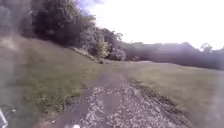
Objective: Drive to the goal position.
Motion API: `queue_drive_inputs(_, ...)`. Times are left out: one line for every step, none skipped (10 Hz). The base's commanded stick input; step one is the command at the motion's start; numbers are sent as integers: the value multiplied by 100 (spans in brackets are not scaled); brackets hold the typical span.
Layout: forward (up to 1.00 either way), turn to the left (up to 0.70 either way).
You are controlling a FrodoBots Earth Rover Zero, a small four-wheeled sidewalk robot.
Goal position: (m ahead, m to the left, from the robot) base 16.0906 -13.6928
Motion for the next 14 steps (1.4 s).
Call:
queue_drive_inputs(100, -21)
queue_drive_inputs(100, -11)
queue_drive_inputs(100, 0)
queue_drive_inputs(100, 0)
queue_drive_inputs(100, 0)
queue_drive_inputs(100, 0)
queue_drive_inputs(100, 0)
queue_drive_inputs(100, 0)
queue_drive_inputs(100, 0)
queue_drive_inputs(100, 0)
queue_drive_inputs(100, 0)
queue_drive_inputs(100, 0)
queue_drive_inputs(100, 0)
queue_drive_inputs(100, 0)
